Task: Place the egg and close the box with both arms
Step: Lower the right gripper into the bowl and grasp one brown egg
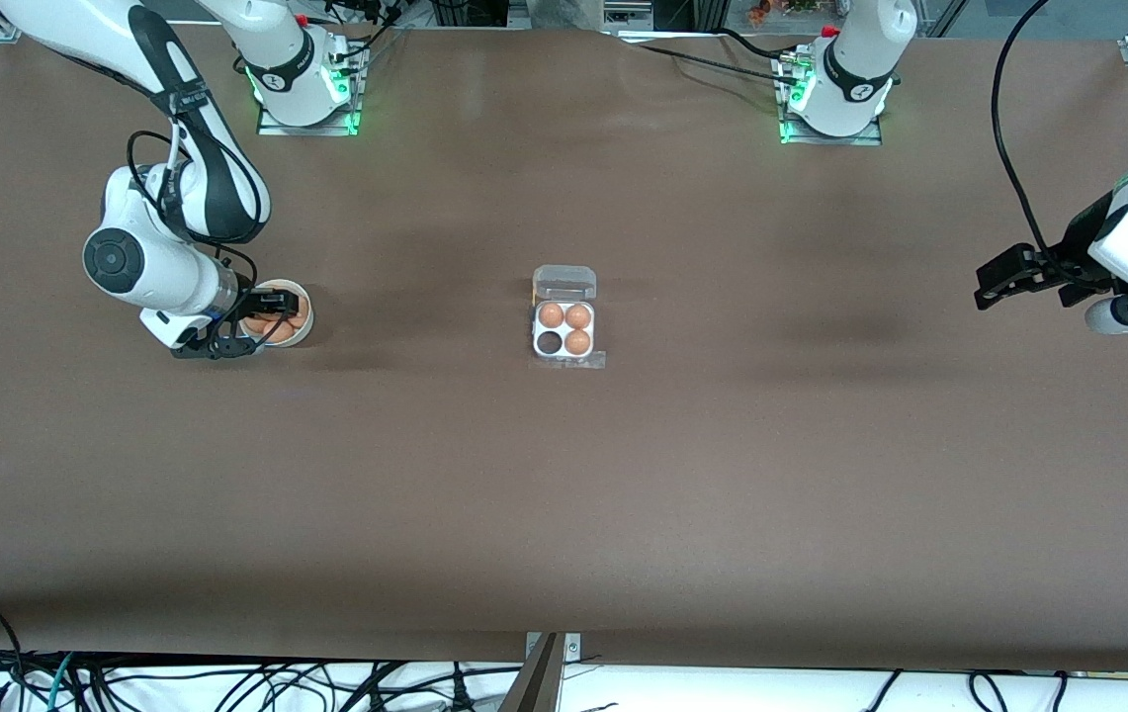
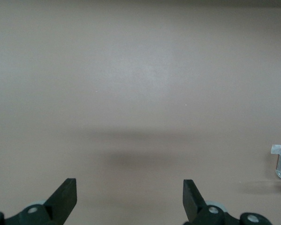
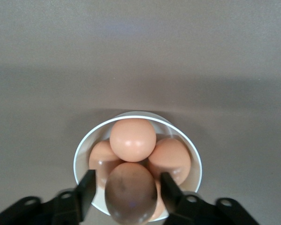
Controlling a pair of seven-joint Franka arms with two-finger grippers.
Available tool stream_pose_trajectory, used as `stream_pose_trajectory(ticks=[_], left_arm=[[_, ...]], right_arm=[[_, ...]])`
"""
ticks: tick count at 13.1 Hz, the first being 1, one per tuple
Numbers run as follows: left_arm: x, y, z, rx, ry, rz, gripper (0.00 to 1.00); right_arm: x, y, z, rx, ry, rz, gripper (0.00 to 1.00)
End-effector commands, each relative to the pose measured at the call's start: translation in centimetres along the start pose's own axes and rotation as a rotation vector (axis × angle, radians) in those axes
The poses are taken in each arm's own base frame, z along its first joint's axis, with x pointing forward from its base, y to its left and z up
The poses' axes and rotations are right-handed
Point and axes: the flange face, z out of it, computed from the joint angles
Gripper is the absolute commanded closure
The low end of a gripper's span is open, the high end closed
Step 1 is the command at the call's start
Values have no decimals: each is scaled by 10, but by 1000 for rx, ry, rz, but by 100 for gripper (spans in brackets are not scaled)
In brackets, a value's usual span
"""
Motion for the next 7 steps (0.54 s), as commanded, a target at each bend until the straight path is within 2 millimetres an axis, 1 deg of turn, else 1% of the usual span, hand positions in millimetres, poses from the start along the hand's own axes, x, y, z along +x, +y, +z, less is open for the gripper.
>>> stream_pose_trajectory(ticks=[1, 2, 6, 7], left_arm=[[2, 13, -5, 20, 3, 43, 0], [1, 14, -4, 20, 2, 43, 0], [1, 15, -4, 16, 0, 44, 0], [1, 17, -4, -1, -2, 43, 0]], right_arm=[[-7, -2, -1, -2, -1, 7, 87], [-7, -2, -2, -3, -3, 7, 100], [-7, -1, -5, -6, 3, 2, 100], [-7, -1, -14, -7, 9, 1, 100]])
